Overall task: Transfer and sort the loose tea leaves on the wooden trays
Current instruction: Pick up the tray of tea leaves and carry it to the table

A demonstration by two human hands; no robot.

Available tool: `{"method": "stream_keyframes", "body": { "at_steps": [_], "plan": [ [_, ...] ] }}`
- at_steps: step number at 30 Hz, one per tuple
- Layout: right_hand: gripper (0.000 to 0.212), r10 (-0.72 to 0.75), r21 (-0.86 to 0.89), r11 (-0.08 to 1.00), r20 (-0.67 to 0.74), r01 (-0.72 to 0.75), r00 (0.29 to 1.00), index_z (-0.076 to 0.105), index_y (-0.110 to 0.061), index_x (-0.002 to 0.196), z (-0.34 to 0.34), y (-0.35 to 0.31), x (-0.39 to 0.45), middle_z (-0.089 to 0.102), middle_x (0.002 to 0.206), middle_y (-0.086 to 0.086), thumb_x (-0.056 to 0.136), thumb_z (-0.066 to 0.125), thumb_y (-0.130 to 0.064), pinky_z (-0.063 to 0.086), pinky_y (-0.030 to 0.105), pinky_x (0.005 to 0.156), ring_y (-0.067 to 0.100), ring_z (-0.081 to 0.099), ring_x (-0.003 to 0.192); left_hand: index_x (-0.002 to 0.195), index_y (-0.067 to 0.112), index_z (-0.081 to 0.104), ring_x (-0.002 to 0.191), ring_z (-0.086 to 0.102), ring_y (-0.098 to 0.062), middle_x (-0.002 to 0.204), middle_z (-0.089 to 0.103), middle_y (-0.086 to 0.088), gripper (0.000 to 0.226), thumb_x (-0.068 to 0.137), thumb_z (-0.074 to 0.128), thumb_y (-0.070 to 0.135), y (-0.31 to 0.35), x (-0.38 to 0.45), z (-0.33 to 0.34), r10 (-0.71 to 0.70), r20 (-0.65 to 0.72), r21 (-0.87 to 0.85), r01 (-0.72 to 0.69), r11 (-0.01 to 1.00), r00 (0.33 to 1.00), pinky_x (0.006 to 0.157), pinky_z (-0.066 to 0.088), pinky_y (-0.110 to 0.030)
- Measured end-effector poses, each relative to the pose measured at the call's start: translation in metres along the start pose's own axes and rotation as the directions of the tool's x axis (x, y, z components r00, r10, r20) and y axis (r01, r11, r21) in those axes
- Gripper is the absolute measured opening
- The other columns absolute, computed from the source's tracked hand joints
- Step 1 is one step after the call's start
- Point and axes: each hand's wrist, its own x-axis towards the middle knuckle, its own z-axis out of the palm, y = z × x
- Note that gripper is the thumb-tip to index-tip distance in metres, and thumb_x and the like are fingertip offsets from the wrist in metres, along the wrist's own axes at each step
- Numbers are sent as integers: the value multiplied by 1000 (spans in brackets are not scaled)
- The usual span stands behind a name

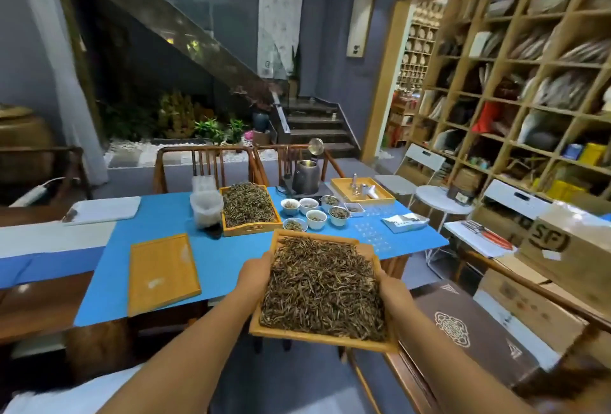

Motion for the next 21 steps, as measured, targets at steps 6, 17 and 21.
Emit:
{"method": "stream_keyframes", "body": {
  "at_steps": [6,17,21],
  "plan": [
    [51,-63,-31,997,190,70,980,58,4,115,38,-46,79,60,122,25,96,38,-39,47,45,96,39,57,111,77,2,49,77,44,-28,86,48,-18,41,99,32,33,9,57,-4,-87,-161,-29,84,996,983,67,29,-34],
    [61,-76,-86,989,407,121,910,64,-2,110,165,-110,170,62,119,21,89,44,-55,44,47,99,35,57,109,59,23,25,51,20,-14,59,21,1,43,99,36,37,-9,152,-52,-263,-320,-261,183,948,910,49,15,-30],
    [55,-53,-110,987,453,115,890,60,3,112,233,-132,198,61,119,22,97,34,-43,42,45,99,35,56,108,78,16,51,74,48,-22,81,51,-6,31,98,37,36,-25,203,-93,-224,-344,-232,149,961,912,72,46,-36]
  ]
}}
